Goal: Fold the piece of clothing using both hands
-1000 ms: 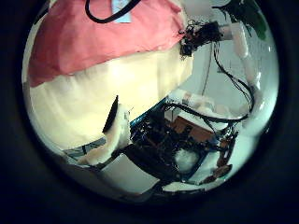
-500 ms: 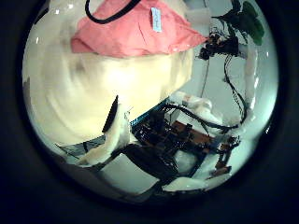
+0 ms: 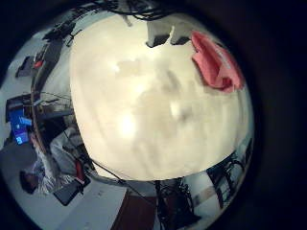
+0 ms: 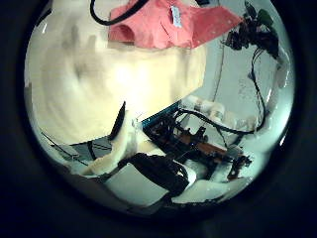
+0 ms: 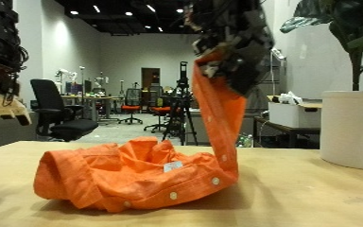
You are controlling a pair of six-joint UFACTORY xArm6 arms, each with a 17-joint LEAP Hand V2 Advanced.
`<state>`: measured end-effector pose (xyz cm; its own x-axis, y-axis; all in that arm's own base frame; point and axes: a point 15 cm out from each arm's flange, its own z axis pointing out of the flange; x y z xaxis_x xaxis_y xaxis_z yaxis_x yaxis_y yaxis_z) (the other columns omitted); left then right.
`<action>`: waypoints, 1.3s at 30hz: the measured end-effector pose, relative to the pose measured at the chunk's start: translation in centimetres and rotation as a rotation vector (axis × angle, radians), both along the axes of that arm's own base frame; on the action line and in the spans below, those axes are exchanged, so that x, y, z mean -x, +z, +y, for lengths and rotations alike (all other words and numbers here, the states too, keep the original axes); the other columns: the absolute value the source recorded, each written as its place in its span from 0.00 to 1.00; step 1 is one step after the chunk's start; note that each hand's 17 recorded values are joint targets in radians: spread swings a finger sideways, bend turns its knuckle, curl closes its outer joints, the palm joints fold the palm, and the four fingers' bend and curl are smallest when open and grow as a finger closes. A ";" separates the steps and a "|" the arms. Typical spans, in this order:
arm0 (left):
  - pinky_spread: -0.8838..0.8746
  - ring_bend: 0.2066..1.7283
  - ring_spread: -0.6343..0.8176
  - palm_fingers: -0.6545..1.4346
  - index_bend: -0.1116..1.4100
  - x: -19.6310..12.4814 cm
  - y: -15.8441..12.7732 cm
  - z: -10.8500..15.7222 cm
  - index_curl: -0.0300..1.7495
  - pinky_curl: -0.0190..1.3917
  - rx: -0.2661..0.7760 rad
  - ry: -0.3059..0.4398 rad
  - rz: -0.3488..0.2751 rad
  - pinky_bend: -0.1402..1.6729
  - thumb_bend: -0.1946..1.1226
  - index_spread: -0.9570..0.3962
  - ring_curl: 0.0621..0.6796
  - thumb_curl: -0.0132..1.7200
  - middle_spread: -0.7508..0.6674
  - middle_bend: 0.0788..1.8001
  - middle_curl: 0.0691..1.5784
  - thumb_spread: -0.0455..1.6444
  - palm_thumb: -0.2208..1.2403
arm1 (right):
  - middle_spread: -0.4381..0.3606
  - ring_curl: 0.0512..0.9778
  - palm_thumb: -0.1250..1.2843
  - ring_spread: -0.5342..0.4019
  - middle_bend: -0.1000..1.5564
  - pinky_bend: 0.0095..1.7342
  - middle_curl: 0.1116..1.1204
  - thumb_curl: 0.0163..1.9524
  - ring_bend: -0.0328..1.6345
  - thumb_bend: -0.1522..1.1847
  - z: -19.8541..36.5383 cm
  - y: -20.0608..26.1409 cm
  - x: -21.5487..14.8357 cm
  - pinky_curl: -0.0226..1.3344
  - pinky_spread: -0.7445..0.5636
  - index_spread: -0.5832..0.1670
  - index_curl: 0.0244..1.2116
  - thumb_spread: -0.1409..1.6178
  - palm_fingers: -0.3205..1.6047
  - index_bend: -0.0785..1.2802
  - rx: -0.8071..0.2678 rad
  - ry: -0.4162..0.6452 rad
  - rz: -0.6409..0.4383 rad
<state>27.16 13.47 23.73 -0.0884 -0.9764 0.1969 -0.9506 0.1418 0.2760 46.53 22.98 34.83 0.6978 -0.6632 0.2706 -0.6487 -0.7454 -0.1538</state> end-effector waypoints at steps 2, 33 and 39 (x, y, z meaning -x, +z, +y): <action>0.82 0.13 0.84 0.29 0.18 0.9 -0.1 0.3 0.17 0.24 -0.004 0.015 0.002 0.25 0.13 0.81 0.26 0.19 0.87 0.05 0.09 0.72 0.50 | 0.37 0.60 0.85 0.35 0.82 0.73 0.65 0.40 0.84 0.11 4.1 -2.8 1.2 0.51 0.34 0.42 0.67 0.63 0.77 0.80 -0.001 0.062 0.056; 0.82 0.13 0.85 0.29 0.18 4.5 1.1 2.2 0.18 0.24 -0.045 0.075 -0.027 0.25 0.13 0.81 0.27 0.19 0.86 0.05 0.10 0.72 0.50 | 0.49 0.36 0.86 0.47 0.40 0.61 0.37 0.37 0.56 0.16 13.3 -6.3 5.6 0.40 0.58 0.30 0.42 0.72 0.17 0.32 -0.413 0.270 0.359; 0.82 0.13 0.84 0.30 0.18 4.6 1.8 1.3 0.18 0.24 -0.054 0.061 -0.034 0.25 0.13 0.81 0.27 0.19 0.86 0.05 0.10 0.72 0.50 | 0.53 0.29 0.85 0.59 0.38 0.53 0.33 0.41 0.49 0.13 8.3 -1.8 5.3 0.33 0.79 0.31 0.39 0.68 0.20 0.33 -0.420 0.214 0.315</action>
<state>22.51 14.76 25.55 -0.0341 -0.9893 0.1420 -0.9661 0.0690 0.2488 41.21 31.26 33.05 0.8331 -0.5036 -0.2290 -0.5522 -0.7819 -0.2893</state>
